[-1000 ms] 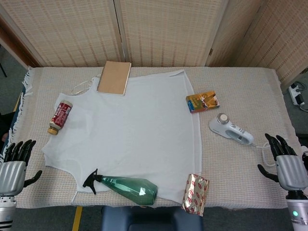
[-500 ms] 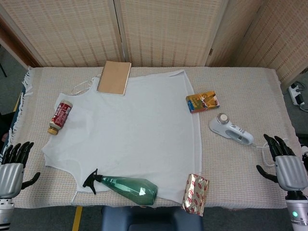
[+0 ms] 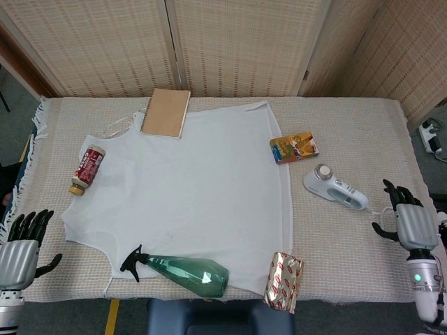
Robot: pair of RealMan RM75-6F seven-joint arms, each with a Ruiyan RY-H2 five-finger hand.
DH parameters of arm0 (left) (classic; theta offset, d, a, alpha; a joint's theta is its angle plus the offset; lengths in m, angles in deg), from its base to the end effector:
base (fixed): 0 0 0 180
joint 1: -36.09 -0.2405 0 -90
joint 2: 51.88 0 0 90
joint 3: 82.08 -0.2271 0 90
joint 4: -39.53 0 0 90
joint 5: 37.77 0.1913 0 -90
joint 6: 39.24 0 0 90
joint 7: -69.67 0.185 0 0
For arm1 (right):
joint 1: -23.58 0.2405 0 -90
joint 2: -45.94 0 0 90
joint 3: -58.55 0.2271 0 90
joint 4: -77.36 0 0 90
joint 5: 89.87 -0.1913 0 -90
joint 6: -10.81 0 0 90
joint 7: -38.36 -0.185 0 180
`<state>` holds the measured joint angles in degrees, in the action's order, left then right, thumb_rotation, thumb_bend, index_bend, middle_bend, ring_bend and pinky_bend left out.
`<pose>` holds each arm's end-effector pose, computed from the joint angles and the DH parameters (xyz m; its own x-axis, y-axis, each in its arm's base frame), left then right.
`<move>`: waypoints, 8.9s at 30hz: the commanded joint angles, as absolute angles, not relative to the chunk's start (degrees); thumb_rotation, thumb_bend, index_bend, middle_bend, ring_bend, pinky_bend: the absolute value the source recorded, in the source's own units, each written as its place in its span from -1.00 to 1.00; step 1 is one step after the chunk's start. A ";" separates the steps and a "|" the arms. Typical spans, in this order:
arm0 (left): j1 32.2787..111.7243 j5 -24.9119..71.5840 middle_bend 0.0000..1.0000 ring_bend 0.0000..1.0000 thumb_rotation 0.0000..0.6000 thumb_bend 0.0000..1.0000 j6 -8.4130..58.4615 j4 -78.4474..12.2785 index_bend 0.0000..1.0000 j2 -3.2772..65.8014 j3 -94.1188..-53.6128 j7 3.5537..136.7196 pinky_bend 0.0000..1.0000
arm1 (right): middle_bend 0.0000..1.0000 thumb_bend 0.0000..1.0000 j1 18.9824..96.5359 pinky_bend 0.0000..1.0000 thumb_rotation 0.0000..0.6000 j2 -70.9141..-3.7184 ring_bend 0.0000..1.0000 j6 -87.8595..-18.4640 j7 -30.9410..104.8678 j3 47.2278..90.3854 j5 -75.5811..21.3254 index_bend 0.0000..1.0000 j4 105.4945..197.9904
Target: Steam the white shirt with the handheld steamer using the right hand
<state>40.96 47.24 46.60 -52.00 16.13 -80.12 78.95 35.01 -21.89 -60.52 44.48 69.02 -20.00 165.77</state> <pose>-0.2775 0.2151 0.1453 0.4922 0.0098 0.8704 0.8704 0.0049 -0.4923 -0.3056 -0.2730 0.1527 0.4118 -0.0788 0.9079 -0.8948 0.1538 0.4192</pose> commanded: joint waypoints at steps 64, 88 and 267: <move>42.63 50.36 -0.66 -0.77 1.00 -0.43 45.91 -50.07 -0.71 14.80 -79.36 72.93 -0.88 | 0.53 0.70 50.64 0.88 1.00 -40.29 0.57 -43.46 26.86 71.07 -20.59 0.55 138.08; 69.35 48.47 -0.59 -0.79 0.40 0.01 9.12 -54.02 -0.47 16.95 -77.40 59.53 -0.98 | 0.57 0.89 59.56 0.96 1.00 -31.93 0.65 -41.93 29.18 74.76 -17.41 0.60 161.72; 71.83 29.16 -0.89 -1.00 0.30 -0.05 9.60 -50.94 -0.76 27.25 -82.49 82.84 -1.00 | 0.61 0.96 66.99 0.97 1.00 -56.68 0.69 -46.54 34.96 66.64 -7.49 0.59 138.64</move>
